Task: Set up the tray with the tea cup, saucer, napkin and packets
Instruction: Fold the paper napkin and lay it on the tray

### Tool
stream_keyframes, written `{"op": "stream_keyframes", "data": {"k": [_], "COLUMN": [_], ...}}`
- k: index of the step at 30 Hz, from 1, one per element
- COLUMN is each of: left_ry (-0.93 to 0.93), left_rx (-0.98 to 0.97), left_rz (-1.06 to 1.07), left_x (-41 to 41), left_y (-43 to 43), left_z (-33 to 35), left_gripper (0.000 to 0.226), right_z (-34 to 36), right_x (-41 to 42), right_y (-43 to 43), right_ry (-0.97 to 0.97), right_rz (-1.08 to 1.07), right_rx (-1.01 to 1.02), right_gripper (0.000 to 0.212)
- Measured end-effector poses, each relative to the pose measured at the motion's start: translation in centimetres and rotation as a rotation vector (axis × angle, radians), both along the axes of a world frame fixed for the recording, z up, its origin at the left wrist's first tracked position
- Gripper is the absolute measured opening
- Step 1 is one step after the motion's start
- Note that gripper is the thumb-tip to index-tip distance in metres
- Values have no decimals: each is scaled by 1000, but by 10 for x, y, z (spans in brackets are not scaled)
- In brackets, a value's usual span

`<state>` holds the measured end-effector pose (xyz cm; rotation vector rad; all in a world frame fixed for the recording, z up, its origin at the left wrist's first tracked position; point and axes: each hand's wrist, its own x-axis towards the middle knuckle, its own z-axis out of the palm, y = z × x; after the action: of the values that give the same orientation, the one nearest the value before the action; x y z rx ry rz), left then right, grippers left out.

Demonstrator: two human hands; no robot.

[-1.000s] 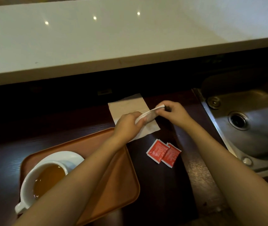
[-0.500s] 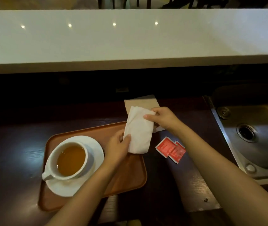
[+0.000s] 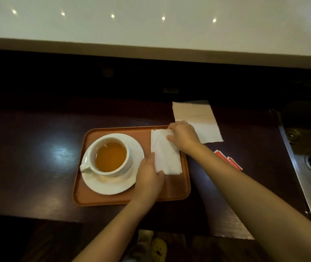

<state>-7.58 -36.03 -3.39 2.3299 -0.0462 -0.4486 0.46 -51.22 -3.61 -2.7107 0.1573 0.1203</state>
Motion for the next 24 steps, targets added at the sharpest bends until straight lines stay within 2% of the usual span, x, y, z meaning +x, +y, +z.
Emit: {"op": "stream_keyframes", "data": {"k": [3, 5, 10, 13, 17, 20, 24], "left_ry": [23, 7, -200, -269, -291, -314, -276], "left_rx": [95, 134, 269, 263, 151, 175, 257], "left_rz": [-47, -82, -143, -211, -361, -499, -674], "left_x": [-5, -12, -22, -13, 14, 40, 74], "left_y": [0, 0, 1, -13, -57, -94, -126], "left_z": [2, 5, 19, 28, 27, 17, 4], "left_gripper": [51, 48, 47, 51, 54, 56, 67], "right_z": [-6, -9, -6, -5, -10, -14, -15], "right_x": [-2, -5, -18, -32, -57, -64, -56], "right_y": [-1, -2, -33, -79, -120, -125, -122], "right_ry": [-36, -87, -206, -173, -27, 29, -112], "right_rz": [30, 24, -55, -145, -42, -17, -68], "right_rx": [-55, -24, 51, 20, -48, -62, -107], "right_gripper": [28, 32, 43, 49, 60, 51, 30]}}
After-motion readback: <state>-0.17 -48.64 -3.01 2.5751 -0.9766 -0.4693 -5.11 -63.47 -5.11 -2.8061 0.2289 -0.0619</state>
